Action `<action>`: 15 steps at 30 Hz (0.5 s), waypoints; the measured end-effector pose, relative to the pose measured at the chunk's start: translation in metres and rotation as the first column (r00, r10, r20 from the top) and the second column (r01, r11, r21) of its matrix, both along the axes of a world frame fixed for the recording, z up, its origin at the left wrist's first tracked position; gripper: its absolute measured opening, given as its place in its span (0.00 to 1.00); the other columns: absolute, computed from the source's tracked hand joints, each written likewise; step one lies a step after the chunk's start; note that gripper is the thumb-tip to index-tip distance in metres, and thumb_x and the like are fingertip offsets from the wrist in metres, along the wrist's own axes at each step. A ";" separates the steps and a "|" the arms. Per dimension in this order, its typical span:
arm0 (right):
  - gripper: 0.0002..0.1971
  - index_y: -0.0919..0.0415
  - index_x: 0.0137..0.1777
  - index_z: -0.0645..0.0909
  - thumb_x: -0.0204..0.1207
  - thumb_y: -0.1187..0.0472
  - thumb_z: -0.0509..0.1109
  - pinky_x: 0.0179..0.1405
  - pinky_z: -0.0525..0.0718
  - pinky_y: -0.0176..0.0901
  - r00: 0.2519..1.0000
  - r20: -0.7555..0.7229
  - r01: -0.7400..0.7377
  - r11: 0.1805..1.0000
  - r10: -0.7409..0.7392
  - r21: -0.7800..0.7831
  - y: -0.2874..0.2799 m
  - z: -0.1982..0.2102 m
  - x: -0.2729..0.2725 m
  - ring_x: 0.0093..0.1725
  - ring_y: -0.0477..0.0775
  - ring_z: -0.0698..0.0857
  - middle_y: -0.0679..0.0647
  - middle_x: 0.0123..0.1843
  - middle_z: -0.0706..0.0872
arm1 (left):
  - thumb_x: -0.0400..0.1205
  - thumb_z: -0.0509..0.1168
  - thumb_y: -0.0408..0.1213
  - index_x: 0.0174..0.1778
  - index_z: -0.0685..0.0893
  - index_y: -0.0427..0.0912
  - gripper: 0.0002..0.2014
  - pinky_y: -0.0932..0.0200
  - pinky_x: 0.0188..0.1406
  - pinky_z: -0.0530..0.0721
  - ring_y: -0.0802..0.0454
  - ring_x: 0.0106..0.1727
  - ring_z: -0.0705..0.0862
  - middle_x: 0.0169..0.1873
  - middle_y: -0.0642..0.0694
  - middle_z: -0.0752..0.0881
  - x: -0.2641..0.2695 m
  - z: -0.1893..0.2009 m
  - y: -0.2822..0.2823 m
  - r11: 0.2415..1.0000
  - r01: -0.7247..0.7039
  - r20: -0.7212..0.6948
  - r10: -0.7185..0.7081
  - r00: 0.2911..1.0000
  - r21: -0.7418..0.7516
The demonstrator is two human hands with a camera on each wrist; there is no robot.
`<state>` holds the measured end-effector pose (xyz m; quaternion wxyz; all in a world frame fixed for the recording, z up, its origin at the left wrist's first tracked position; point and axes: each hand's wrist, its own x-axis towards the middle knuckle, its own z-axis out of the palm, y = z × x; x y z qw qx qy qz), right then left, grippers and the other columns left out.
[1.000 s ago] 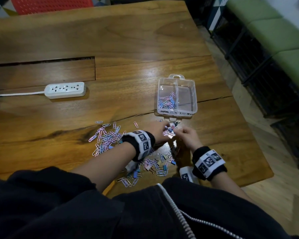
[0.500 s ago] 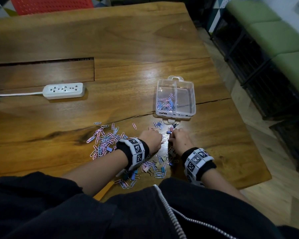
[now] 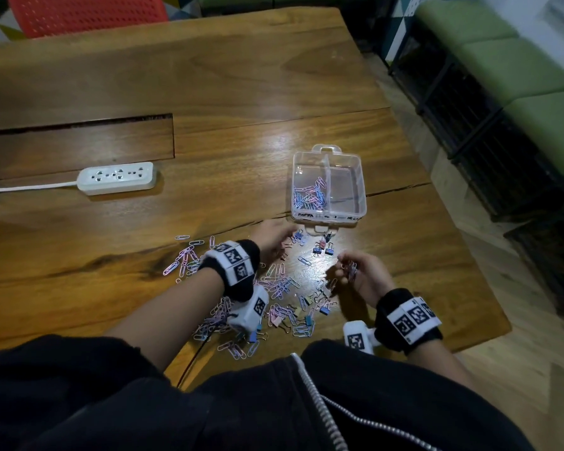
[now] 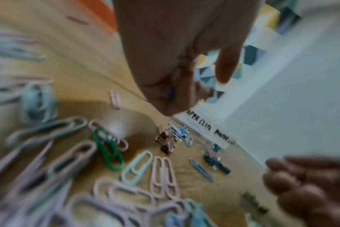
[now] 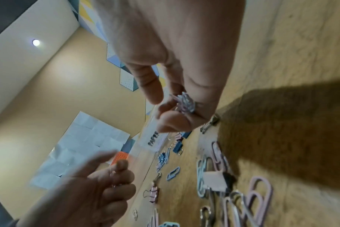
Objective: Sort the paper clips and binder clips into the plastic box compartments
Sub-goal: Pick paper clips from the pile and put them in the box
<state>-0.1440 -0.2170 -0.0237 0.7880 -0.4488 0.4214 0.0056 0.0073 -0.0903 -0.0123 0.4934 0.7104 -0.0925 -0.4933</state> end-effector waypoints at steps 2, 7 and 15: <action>0.11 0.60 0.34 0.71 0.78 0.62 0.59 0.22 0.69 0.33 0.998 -0.068 -0.025 0.993 0.018 -0.113 -0.001 -0.004 0.002 0.27 0.47 0.69 0.53 0.30 0.72 | 0.81 0.63 0.42 0.30 0.70 0.45 0.14 0.69 0.13 0.71 0.64 0.15 0.72 0.26 0.51 0.74 0.000 -0.001 -0.010 0.964 0.099 0.332 -0.179 0.926 0.245; 0.16 0.54 0.28 0.69 0.70 0.55 0.73 0.38 0.80 0.47 0.945 -0.305 -0.276 0.783 0.115 -0.558 0.007 -0.013 0.026 0.32 0.52 0.80 0.54 0.32 0.81 | 0.73 0.64 0.61 0.27 0.70 0.45 0.23 0.62 0.24 0.74 0.53 0.26 0.75 0.25 0.50 0.76 -0.005 -0.009 -0.024 0.798 0.129 0.522 -0.496 0.694 0.588; 0.17 0.54 0.31 0.66 0.67 0.53 0.74 0.44 0.81 0.49 0.846 -0.507 -0.506 0.549 0.165 -0.665 0.003 -0.008 0.040 0.38 0.53 0.79 0.48 0.32 0.76 | 0.83 0.58 0.46 0.49 0.82 0.33 0.17 0.56 0.38 0.75 0.42 0.47 0.84 0.44 0.37 0.84 -0.005 -0.021 -0.030 0.718 0.176 0.514 -0.626 0.587 0.674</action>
